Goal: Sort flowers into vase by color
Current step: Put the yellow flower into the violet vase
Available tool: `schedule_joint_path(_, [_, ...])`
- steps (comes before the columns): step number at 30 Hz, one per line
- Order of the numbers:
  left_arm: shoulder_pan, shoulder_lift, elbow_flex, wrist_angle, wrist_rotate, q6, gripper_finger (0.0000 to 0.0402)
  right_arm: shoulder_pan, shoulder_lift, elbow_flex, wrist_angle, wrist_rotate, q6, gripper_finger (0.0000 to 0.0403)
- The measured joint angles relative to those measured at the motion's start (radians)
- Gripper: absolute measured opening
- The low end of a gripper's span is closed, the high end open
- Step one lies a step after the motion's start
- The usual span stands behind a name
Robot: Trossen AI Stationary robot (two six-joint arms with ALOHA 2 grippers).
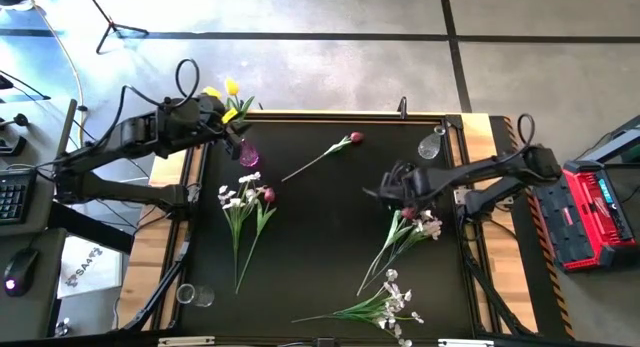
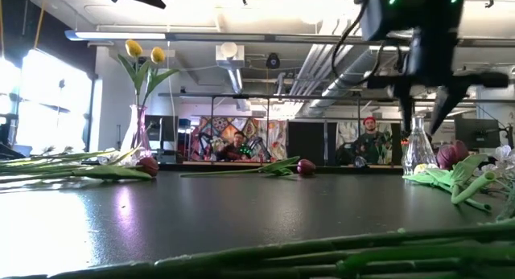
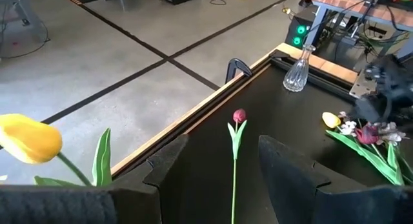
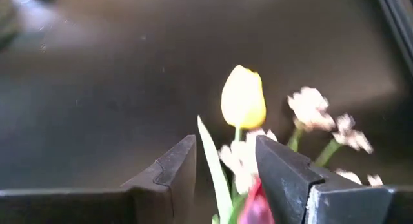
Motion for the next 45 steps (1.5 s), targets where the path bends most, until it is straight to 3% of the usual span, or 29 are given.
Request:
schedule_joint_path(6, [0.0, 0.034, 0.0, 0.009, -0.001, 0.009, 0.0172, -0.146, 0.0, -0.134, 0.199, -0.142, -0.177, 0.0149])
schedule_joint_path(10, [0.0, 0.036, 0.0, 0.008, -0.001, 0.009, 0.0172, -0.17, 0.0, -0.205, 0.345, -0.189, -0.215, 0.0149])
schedule_joint_path(14, [0.0, 0.036, 0.0, 0.008, -0.002, 0.008, 0.0172, -0.179, 0.0, -0.244, 0.367, -0.209, -0.212, 0.0137])
schedule_joint_path(21, [0.0, 0.036, 0.0, 0.008, -0.005, 0.008, 0.0172, -0.185, 0.0, -0.267, 0.375, -0.211, -0.233, 0.0058])
schedule_joint_path(25, [0.0, 0.036, 0.0, 0.008, -0.006, 0.008, 0.0172, -0.185, 0.0, -0.263, 0.492, -0.204, -0.298, 0.0009])
schedule_joint_path(32, [0.0, 0.04, 0.0, 0.021, -0.002, 0.006, 0.0172, -0.185, 0.001, -0.164, 0.729, -0.138, -0.515, 0.0003])
schedule_joint_path(37, [0.0, 0.057, 0.0, 0.032, 0.133, 0.024, 0.0172, -0.184, 0.001, -0.032, 0.837, -0.055, -0.806, 0.0005])
schedule_joint_path(45, [-0.003, 0.128, 0.0, 0.039, 0.287, -0.045, 0.0172, -0.184, 0.001, 0.224, 0.858, -0.005, -1.237, 0.0003])
